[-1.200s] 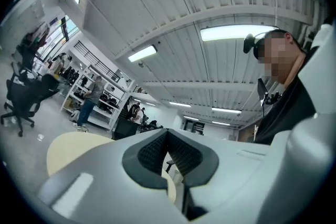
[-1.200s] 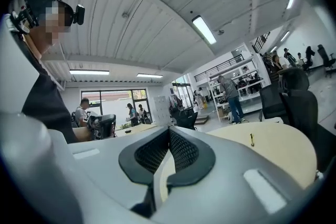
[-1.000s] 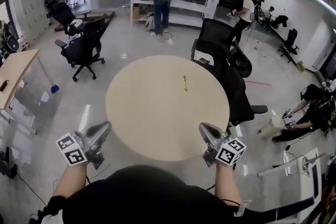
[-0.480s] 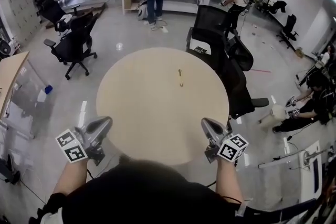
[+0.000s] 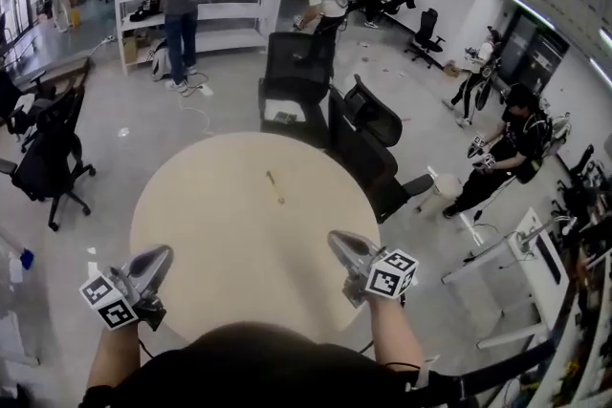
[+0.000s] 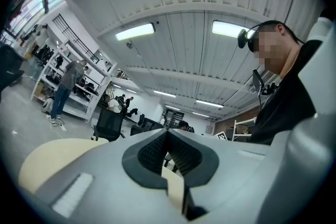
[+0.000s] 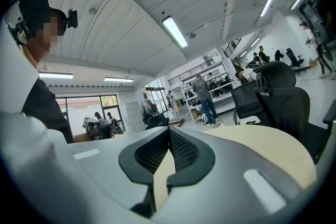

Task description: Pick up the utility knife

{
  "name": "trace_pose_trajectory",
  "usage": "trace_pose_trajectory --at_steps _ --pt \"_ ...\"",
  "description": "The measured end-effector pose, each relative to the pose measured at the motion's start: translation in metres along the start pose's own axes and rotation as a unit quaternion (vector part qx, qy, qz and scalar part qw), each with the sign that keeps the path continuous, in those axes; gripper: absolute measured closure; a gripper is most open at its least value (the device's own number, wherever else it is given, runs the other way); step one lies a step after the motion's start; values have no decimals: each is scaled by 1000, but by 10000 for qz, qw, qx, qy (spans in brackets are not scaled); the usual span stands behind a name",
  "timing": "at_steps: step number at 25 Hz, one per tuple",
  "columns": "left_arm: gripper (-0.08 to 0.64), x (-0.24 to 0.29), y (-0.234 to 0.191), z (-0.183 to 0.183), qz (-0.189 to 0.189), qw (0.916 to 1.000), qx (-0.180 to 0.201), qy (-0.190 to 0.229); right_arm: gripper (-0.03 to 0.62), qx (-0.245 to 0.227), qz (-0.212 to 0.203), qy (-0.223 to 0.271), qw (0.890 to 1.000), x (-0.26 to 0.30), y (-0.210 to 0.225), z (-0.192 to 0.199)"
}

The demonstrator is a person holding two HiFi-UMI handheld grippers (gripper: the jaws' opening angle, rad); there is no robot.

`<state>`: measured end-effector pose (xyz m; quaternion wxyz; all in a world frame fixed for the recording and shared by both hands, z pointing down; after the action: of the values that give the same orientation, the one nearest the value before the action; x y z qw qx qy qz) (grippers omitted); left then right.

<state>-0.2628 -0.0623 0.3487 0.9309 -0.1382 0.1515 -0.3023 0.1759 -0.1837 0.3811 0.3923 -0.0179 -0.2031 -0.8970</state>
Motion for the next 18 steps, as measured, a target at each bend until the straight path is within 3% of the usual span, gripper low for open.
trace_pose_trajectory --at_steps 5,11,15,18 --pt "577 14 -48 -5 -98 9999 -13 61 577 -203 6 -200 9996 27 7 -3" --pt "577 53 -53 11 -310 9995 -14 115 577 -136 229 -328 9991 36 76 -12" --pt "577 56 -52 4 -588 9982 19 64 577 -302 46 -280 9991 73 90 -24" --pt "577 73 -72 5 -560 9984 80 53 575 -413 105 -369 9984 90 106 -22"
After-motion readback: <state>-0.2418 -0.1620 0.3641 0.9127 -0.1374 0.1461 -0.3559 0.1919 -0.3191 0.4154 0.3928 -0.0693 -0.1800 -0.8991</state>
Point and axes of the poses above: the fingertips, and each gripper's own axes: x forward along the fingers, y to its right, z out of its underside, the point moved 8 cm from there along -x, backward along the fingers, and after that the axes turned 14 degrees about z, right-handed, at the moved point
